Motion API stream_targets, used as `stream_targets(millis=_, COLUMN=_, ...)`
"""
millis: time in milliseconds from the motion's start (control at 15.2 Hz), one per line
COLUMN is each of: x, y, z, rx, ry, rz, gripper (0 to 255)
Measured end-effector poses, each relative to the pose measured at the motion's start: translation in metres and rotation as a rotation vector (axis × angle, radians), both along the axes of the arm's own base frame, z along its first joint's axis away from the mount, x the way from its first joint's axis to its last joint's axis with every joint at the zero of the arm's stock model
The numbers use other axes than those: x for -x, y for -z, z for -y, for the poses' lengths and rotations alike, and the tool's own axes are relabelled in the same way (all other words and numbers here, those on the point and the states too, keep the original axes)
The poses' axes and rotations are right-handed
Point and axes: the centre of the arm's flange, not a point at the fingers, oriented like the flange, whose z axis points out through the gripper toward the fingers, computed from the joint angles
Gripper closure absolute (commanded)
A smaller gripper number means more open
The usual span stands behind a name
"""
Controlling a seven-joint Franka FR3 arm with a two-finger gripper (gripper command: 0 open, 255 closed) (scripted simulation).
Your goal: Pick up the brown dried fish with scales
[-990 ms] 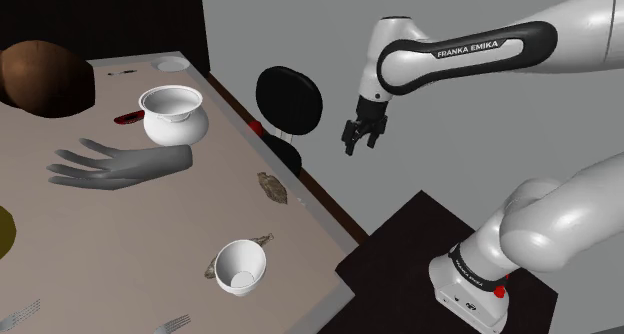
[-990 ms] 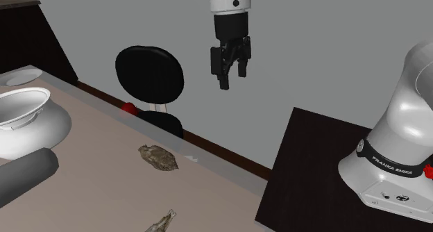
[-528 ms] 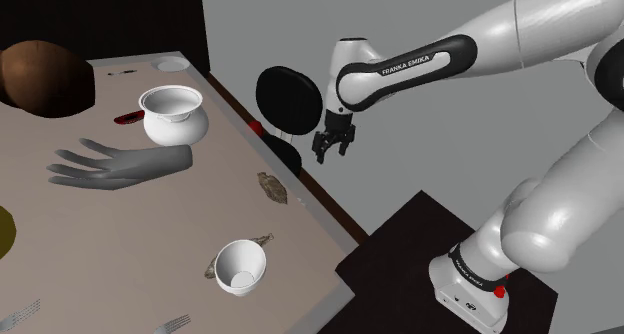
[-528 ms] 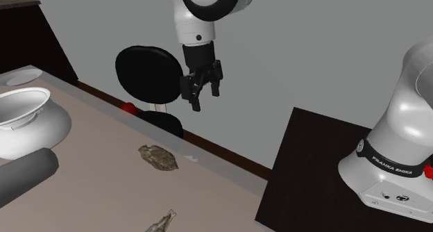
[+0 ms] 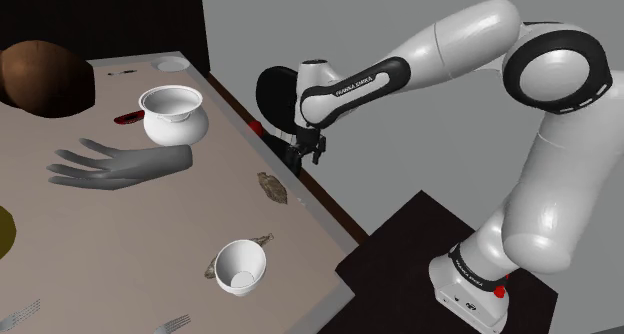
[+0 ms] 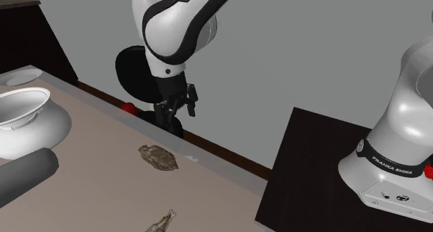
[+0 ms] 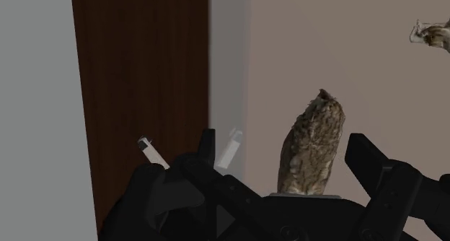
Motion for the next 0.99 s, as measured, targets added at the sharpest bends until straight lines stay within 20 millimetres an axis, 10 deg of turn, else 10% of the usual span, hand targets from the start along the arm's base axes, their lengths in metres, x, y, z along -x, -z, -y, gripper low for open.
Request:
stream_targets(millis=726, x=-0.086, y=0.098, z=-0.065, rx=0.01, ry=-0.046, rz=-0.016, gripper=0)
stream_targets(millis=990, x=-0.089, y=0.125, z=-0.067, rx=0.011, ry=-0.049, rz=-0.016, gripper=0)
